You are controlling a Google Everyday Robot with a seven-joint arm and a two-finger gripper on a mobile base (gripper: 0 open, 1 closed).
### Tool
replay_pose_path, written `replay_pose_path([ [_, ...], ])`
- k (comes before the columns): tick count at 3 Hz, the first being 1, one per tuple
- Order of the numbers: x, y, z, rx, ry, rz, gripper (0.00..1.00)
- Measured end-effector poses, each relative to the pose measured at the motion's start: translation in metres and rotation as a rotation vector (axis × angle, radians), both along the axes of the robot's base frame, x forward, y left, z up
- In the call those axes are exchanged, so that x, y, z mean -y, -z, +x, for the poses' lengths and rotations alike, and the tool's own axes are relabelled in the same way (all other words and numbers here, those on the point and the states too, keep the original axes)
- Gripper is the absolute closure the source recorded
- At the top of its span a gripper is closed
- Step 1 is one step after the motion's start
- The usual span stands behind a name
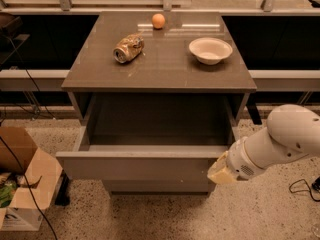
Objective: Close top drawer
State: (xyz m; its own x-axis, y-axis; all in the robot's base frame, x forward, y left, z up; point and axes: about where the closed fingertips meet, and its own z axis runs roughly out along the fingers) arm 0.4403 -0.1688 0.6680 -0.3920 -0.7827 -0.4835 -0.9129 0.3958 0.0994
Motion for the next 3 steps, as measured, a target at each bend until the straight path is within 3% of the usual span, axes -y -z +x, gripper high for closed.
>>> replay_pose_path([
  [1,-0.015,-0.006,0.045,0.152,-0.009,0.026,1.00],
  [2,-0.015,-0.006,0.045,0.152,-0.009,0.026,0.85],
  [3,-0.023,-0.007,0.087,0.214,-0.008,0.051,0.62],
])
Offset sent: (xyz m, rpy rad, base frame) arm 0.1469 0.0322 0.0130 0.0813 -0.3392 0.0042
